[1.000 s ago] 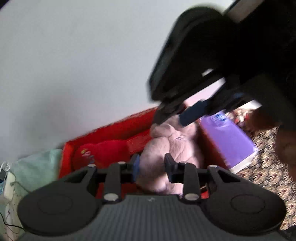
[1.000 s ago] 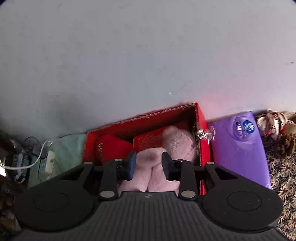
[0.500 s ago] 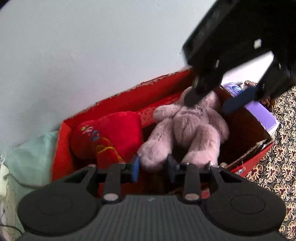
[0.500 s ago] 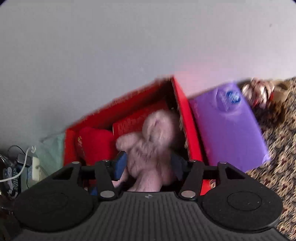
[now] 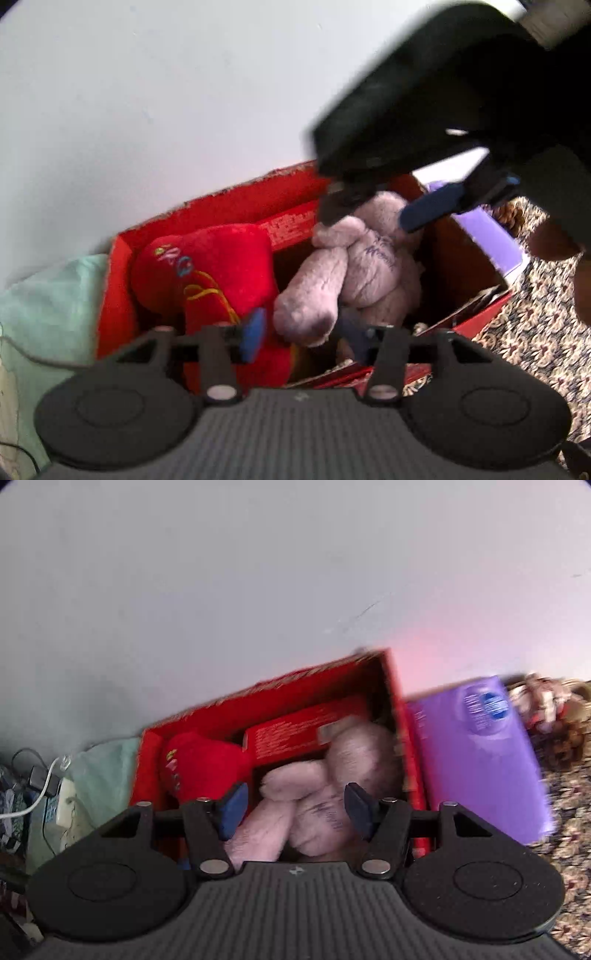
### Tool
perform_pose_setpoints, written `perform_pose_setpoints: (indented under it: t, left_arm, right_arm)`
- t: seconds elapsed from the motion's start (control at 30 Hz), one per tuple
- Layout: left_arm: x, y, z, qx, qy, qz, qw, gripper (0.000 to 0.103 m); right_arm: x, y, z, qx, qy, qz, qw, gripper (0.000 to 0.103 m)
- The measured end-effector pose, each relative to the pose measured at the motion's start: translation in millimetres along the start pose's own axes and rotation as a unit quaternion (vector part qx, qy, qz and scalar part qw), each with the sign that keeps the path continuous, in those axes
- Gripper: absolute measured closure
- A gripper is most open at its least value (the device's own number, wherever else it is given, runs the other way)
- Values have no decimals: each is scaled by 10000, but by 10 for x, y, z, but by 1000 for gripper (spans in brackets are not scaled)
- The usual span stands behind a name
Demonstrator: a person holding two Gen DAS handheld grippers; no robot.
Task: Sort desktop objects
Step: 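Lower the teddy bear into the box and open the right gripper, then move the right tool toward the pine cone and scarf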
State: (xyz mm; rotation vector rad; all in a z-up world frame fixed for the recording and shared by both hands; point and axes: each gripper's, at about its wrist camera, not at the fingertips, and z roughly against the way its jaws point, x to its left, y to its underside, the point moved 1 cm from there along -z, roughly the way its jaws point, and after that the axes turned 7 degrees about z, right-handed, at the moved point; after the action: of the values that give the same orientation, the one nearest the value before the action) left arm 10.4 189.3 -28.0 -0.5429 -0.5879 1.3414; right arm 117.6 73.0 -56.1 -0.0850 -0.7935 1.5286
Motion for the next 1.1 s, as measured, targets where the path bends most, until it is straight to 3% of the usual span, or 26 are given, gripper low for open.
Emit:
perform_pose_setpoints:
  t: [0.2, 0.37, 0.63, 0.87, 1.1]
  left_arm:
    - [-188, -196, 245, -230, 399, 49, 9989, 43]
    - [-621, -342, 333, -285, 920, -95, 9953, 43]
    - [-1564, -402, 136, -181, 1236, -826, 9887, 33]
    - [-2339, -377, -419, -7, 1005, -1405, 9850, 33]
    - [-2694, -363, -935, 443, 843, -1305, 9869, 32]
  right_arm:
    - [-576, 19, 432, -399, 371, -534, 9971, 37]
    - [-1170, 111, 634, -350, 1104, -727, 9906, 37]
    - [-1829, 95, 579, 117, 1068, -1049, 9887, 37]
    - [-2372, 43, 498, 551, 1001, -1287, 9851, 37]
    - [-2589, -223, 221, 1103, 587, -1118, 9858, 37]
